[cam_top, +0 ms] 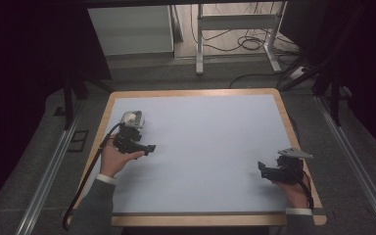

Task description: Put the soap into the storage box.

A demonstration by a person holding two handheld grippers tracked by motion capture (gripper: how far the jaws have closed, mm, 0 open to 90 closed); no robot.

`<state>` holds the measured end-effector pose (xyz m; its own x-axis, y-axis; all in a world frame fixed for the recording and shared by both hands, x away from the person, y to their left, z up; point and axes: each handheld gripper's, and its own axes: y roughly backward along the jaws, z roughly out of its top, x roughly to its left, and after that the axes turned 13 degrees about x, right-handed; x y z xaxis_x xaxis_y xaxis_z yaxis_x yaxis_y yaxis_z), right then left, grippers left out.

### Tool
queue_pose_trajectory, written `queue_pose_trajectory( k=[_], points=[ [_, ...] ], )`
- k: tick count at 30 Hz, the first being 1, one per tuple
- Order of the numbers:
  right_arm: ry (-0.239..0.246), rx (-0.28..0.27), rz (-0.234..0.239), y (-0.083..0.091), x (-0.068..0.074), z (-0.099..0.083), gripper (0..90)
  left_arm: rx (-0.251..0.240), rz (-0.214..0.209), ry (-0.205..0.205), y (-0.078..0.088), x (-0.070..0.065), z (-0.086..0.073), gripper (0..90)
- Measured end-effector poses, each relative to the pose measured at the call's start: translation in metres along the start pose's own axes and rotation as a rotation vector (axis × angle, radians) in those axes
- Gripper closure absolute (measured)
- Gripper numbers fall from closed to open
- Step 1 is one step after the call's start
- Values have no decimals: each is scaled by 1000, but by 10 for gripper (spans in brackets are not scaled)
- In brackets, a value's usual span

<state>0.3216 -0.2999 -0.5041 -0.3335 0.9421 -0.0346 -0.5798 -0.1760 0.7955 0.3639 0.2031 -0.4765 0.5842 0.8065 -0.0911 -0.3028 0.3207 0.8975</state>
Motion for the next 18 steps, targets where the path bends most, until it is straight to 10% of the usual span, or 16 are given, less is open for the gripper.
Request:
queue_pose_trajectory(
  k=[14,18],
  points=[
    [1,-5,-7,2,0,1,63,-105,-100,51,-16,-15,-52,262],
    [2,-8,-6,2,0,1,63,-69,-78,49,-20,-16,-58,256]
  ],
)
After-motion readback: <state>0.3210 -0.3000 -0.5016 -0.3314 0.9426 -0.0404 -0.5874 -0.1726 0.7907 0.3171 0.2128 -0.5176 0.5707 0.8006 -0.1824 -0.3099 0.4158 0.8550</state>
